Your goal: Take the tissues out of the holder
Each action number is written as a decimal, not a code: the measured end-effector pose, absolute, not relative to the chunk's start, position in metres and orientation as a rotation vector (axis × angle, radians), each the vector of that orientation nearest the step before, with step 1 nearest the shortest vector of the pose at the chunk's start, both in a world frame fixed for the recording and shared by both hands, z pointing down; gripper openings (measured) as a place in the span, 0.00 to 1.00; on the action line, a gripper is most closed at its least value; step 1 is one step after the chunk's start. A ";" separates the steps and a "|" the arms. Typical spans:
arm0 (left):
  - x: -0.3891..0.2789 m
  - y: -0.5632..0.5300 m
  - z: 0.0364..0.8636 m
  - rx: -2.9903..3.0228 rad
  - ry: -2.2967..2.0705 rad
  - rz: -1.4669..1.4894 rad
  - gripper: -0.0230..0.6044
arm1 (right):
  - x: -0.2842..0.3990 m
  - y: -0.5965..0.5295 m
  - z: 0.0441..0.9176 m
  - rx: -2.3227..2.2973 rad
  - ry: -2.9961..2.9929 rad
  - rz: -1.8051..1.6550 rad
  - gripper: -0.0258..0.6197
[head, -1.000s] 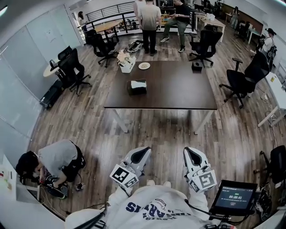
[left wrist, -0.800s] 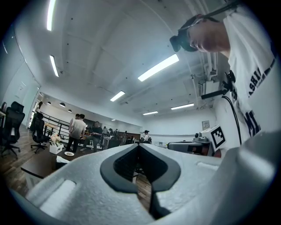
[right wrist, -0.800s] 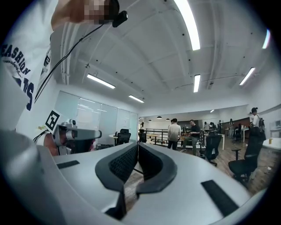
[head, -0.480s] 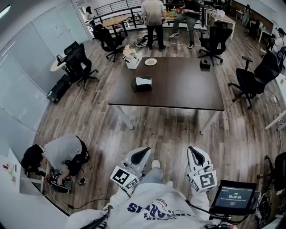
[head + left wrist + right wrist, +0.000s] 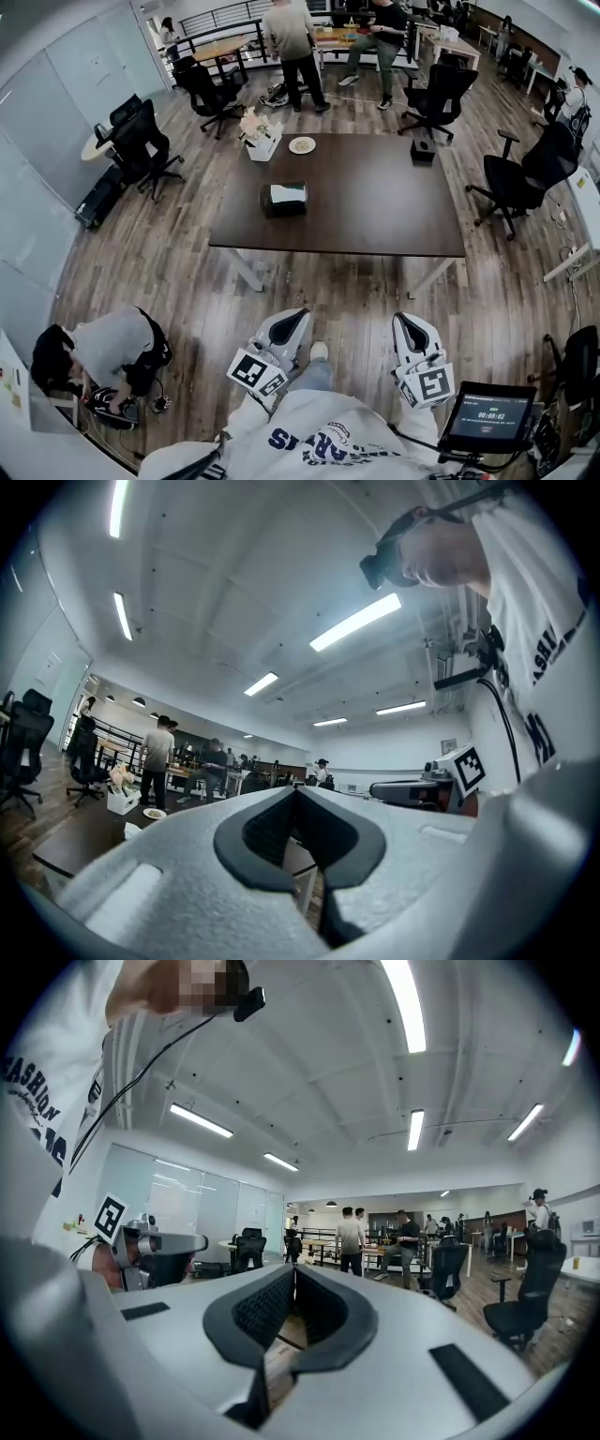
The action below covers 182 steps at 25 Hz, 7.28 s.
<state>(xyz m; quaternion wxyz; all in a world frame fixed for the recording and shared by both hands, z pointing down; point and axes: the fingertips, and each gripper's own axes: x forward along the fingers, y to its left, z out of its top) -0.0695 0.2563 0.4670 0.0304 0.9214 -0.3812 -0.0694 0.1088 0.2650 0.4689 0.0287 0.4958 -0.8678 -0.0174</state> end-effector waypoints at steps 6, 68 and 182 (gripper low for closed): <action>-0.080 0.203 0.460 2.855 -1.105 -0.235 0.04 | 0.090 0.215 0.451 1.554 -2.645 -0.077 0.05; -0.059 -0.181 0.452 2.894 -1.213 -0.069 0.04 | 0.112 -0.175 0.451 1.514 -2.717 -0.021 0.06; -0.124 -0.231 0.484 3.013 -1.089 0.580 0.05 | 0.084 -0.206 0.434 1.508 -2.689 -0.057 0.06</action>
